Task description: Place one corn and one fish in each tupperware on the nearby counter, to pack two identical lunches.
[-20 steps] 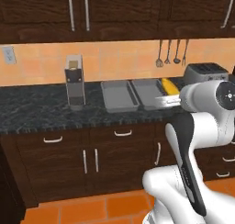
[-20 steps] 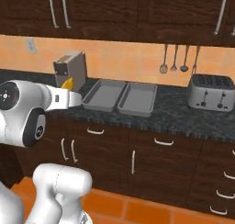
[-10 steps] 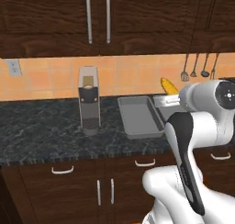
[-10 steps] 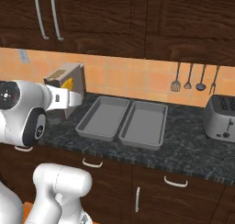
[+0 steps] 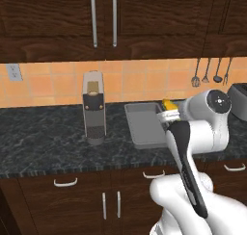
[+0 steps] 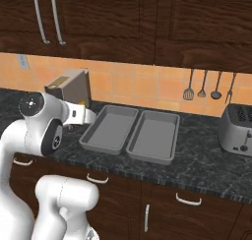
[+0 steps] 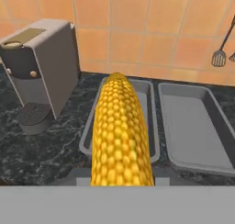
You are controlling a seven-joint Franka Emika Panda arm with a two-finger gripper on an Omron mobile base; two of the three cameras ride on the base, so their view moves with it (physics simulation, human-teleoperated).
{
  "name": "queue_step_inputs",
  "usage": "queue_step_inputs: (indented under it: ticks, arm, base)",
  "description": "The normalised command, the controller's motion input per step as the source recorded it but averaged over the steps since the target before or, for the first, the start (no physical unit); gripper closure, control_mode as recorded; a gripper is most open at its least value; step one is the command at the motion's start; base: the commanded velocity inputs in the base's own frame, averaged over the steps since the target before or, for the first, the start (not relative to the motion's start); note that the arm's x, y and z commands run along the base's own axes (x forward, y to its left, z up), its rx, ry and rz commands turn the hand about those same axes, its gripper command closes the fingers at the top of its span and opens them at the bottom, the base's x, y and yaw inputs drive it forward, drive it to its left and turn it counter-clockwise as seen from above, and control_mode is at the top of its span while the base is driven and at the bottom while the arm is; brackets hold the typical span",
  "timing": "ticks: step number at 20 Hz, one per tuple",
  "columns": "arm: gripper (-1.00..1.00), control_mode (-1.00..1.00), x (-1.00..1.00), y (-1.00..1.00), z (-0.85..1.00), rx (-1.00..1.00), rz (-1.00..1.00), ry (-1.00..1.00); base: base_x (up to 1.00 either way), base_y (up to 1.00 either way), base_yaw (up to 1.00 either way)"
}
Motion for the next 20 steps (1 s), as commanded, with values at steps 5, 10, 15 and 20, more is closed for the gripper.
queue_step_inputs:
  ticks: [5,10,15,20]
  arm:
    - [1.0,-1.0,0.98,0.0,-0.86,0.02,0.0,0.03]
    - [1.0,-1.0,0.79,0.0,-0.52,0.0,0.0,0.06]
    - [1.0,-1.0,0.43,0.0,-0.05,0.0,0.0,0.15]
    - [1.0,-1.0,0.27,-0.02,-0.01,0.0,0.0,0.09]
  base:
    - [0.0,0.0,0.0]
    - [0.0,0.0,0.0]
    - [0.0,0.0,0.0]
    - [0.0,0.0,0.0]
